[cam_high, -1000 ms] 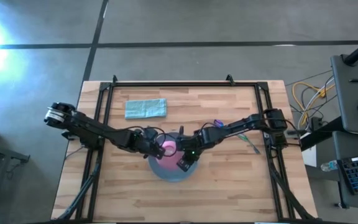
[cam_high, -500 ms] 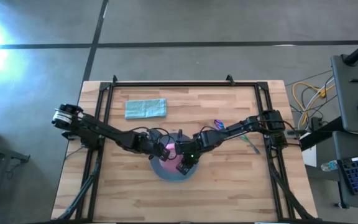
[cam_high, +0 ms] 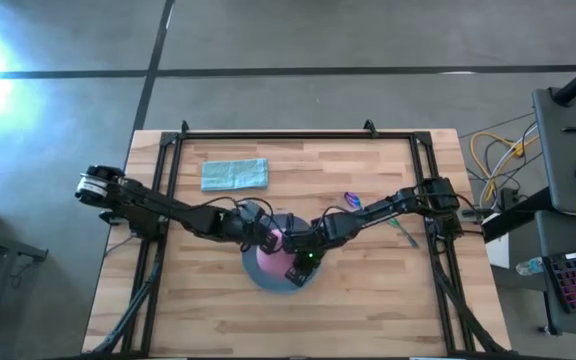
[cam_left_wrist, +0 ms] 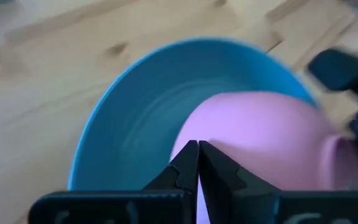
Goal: Set table place
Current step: Adjust the position of the pink bowl upward
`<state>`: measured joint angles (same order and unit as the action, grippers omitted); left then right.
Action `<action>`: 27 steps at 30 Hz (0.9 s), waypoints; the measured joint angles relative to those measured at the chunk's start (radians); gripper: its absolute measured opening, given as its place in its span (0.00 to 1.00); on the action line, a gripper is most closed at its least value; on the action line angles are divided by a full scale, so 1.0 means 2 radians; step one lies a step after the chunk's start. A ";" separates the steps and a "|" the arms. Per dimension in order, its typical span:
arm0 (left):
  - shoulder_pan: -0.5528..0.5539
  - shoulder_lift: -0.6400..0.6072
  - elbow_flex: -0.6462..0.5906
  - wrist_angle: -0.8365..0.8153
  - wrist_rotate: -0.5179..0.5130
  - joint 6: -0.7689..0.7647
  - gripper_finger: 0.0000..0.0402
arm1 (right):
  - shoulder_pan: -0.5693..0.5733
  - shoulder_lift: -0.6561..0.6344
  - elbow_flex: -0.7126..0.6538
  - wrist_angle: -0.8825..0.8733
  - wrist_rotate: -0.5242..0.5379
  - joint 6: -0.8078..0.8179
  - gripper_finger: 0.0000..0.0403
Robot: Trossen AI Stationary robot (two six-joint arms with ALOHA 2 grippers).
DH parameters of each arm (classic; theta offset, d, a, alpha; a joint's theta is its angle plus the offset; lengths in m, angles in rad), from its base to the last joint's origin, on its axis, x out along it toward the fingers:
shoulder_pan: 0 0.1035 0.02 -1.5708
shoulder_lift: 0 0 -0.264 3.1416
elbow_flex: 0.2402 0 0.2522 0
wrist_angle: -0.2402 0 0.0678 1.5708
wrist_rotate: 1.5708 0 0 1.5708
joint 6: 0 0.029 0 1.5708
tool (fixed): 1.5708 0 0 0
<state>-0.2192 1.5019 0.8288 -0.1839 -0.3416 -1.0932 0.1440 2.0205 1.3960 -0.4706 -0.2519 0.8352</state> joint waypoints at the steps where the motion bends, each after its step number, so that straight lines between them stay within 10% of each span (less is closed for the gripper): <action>1: 0.000 -0.005 0.002 0.002 0.000 0.002 0.00 | 0.000 0.000 0.000 0.000 0.002 -0.002 0.02; 10: -0.004 -0.022 0.007 0.050 0.068 0.003 0.00 | -0.016 -0.003 0.004 0.041 0.070 -0.011 0.02; 27: 0.001 -0.072 -0.003 -0.143 -0.078 0.030 0.00 | -0.021 -0.004 0.000 0.028 0.040 0.001 0.02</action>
<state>-0.2174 1.3572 0.8225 -0.4690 -0.4978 -1.0325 0.1020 2.0126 1.3965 -0.4149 -0.1714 0.8381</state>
